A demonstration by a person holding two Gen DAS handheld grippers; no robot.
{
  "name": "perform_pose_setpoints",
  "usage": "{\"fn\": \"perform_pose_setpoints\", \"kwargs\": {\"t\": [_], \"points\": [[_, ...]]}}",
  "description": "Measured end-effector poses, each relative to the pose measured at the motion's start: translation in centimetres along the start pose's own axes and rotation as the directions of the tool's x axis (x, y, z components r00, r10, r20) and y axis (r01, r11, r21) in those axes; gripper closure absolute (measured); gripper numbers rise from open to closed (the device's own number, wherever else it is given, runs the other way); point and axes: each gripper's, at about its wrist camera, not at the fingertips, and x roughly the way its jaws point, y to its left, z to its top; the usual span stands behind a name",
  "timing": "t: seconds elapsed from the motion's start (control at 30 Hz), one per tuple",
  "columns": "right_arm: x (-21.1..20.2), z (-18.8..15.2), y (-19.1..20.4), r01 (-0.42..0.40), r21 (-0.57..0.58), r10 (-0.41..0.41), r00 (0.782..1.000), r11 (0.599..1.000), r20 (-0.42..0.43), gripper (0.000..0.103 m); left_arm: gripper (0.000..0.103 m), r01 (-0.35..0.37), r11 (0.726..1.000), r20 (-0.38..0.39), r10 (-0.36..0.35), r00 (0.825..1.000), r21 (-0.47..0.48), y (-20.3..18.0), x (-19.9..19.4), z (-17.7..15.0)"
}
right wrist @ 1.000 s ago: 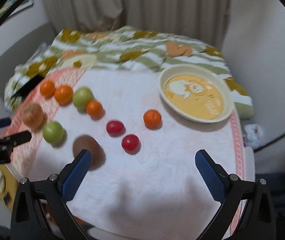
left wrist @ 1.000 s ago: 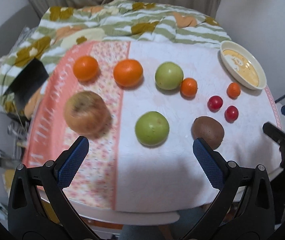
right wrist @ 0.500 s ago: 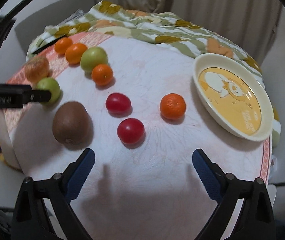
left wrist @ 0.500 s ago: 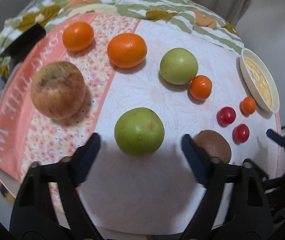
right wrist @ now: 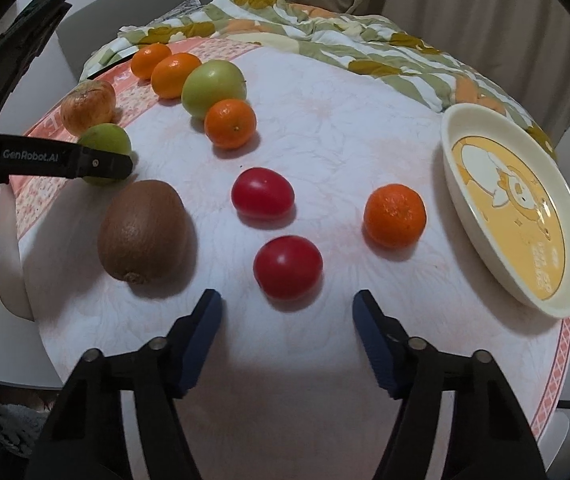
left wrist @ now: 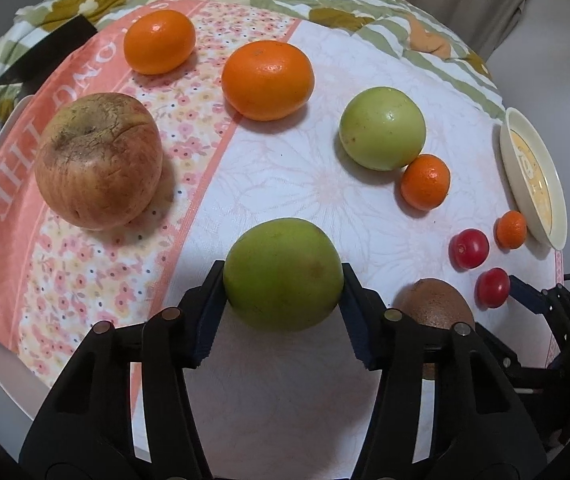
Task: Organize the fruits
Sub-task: 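Grasp the green apple with the left tool while the right tool grasps a red tomato, then carry the green apple into the cream bowl and open the left tool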
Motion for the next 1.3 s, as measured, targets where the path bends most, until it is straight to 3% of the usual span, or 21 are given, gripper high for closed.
{"fn": "perform_pose_setpoints", "kwargs": {"t": [0.17,0.4,0.9,1.1,1.3], "points": [[0.2,0.5,-0.1,0.006,-0.014,-0.006,1.000,1.000,0.011,0.049,0.039,-0.007,1.000,-0.001,0.007,1.000,0.003,0.1,0.0,-0.2],[0.2,0.8,-0.2,0.009,-0.026,-0.008,1.000,1.000,0.028,0.072,0.039,-0.021,1.000,0.001,0.021,1.000,0.021,-0.2,-0.5,-1.4],[-4.2,1.4,-1.7,-0.003,0.054,-0.003,0.994,0.999,0.107,0.073,0.039,-0.006,0.997,0.085,-0.001,0.996,0.074,-3.5,-5.4,-0.8],[-7.8,1.6,-3.9,0.027,0.111,-0.044,0.987,0.993,0.155,0.073,0.039,0.027,0.990,0.143,-0.046,0.989,0.136,-7.1,-8.2,0.8],[-10.4,2.0,-7.2,0.075,0.197,-0.111,0.978,0.977,0.175,0.073,0.039,0.073,0.967,0.174,-0.118,0.978,0.246,-12.2,-9.3,3.5]]}}
